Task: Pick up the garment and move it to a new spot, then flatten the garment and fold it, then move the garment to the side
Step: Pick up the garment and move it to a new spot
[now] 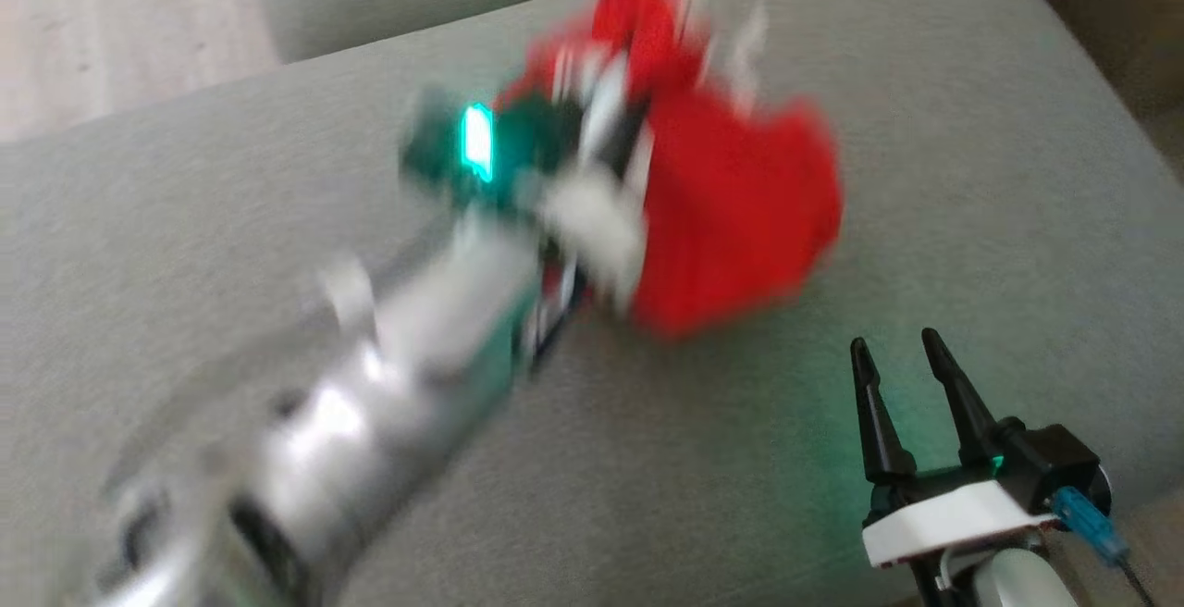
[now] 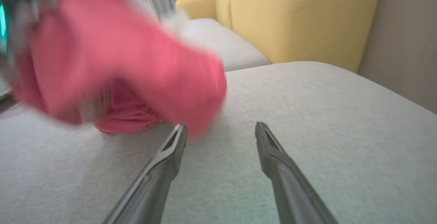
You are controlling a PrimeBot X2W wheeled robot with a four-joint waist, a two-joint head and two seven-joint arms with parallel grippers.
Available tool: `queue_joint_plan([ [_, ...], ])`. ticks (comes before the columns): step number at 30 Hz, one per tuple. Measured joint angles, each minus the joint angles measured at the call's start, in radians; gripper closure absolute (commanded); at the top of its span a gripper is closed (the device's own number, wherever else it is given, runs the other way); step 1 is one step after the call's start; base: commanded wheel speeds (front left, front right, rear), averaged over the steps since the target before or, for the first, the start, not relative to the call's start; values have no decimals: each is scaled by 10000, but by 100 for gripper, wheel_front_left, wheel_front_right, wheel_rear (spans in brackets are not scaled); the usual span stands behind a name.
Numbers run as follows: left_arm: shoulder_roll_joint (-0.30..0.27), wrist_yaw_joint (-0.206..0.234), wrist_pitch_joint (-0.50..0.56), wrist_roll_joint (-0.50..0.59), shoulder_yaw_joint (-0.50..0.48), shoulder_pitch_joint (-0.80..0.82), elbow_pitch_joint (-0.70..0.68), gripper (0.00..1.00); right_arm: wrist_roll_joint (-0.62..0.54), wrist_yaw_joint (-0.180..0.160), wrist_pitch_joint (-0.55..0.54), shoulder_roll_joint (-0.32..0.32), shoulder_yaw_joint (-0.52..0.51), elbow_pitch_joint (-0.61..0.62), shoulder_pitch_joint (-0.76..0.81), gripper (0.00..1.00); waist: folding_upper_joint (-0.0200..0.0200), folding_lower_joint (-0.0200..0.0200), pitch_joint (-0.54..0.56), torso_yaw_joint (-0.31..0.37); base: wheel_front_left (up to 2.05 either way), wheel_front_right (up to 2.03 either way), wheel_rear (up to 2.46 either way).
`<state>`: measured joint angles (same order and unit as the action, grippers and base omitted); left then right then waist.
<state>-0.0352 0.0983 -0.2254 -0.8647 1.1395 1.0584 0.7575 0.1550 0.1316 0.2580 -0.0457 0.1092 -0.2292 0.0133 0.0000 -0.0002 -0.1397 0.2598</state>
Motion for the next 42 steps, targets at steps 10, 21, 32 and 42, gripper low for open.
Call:
queue_joint_plan([
  [10,-109,431,-240,242,711,-3905,433,0,-247,0,0,4,-247,105,-4,0,0,2,-80,-1119,0,0,0],
  [21,-127,318,451,955,594,-3952,731,100,-249,0,0,4,-138,58,45,0,0,2,262,-1301,0,0,0],
  [32,-654,433,-226,1262,-759,-3335,-625,100,-343,0,0,4,-462,23,550,0,0,2,771,-1817,0,0,0],
  [42,-3549,422,-81,1475,-2495,-1957,-2817,100,-334,0,-2,6,-337,17,957,0,0,1,1315,-2862,0,0,0],
])
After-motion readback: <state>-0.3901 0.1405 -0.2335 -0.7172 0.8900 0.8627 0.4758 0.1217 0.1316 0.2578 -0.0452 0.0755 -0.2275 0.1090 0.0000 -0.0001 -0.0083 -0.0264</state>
